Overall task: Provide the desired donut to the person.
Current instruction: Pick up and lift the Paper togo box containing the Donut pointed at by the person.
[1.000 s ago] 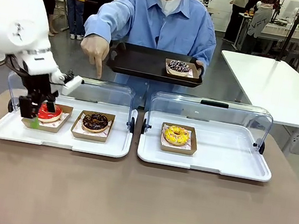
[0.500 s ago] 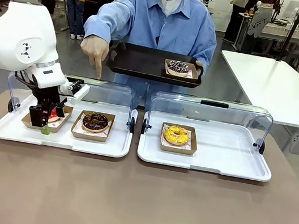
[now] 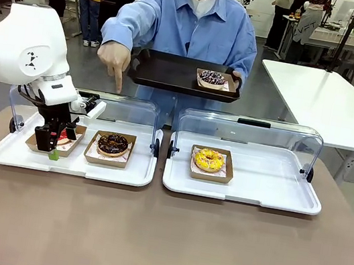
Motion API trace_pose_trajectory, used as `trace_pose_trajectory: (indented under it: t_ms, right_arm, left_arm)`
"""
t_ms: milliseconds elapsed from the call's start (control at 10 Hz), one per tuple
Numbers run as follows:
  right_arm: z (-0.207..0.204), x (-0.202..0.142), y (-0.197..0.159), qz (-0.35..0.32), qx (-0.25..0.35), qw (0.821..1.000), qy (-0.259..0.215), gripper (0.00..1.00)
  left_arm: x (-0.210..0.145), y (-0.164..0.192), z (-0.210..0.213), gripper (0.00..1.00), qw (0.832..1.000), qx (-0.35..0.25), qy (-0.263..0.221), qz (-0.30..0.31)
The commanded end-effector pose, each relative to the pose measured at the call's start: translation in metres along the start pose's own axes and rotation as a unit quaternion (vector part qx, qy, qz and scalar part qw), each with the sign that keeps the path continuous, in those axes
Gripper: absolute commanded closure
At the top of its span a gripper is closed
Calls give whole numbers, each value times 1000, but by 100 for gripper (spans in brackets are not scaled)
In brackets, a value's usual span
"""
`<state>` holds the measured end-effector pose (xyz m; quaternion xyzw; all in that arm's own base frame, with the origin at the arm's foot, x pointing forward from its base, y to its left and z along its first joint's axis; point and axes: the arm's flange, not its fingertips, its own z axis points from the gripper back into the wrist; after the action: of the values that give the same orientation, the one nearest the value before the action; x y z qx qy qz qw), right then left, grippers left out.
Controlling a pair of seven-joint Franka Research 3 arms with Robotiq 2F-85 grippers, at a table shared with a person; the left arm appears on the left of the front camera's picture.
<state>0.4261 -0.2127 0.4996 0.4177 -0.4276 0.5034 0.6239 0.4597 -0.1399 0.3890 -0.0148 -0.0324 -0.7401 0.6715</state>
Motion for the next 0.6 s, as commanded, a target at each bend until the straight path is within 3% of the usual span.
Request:
trace_pose_trajectory:
  t_ms: [0, 200, 500]
  right_arm:
    - [-1, 0, -1, 1, 1, 1000, -1, 0]
    - [-1, 0, -1, 1, 1, 1000, -1, 0]
    - [-1, 0, -1, 1, 1, 1000, -1, 0]
  left_arm:
    - [1, 1, 0, 0, 1000, 0, 0, 0]
    - [0, 2, -4, 0, 1000, 10, -22, 14]
    - [20, 9, -13, 0, 1000, 19, -11, -5]
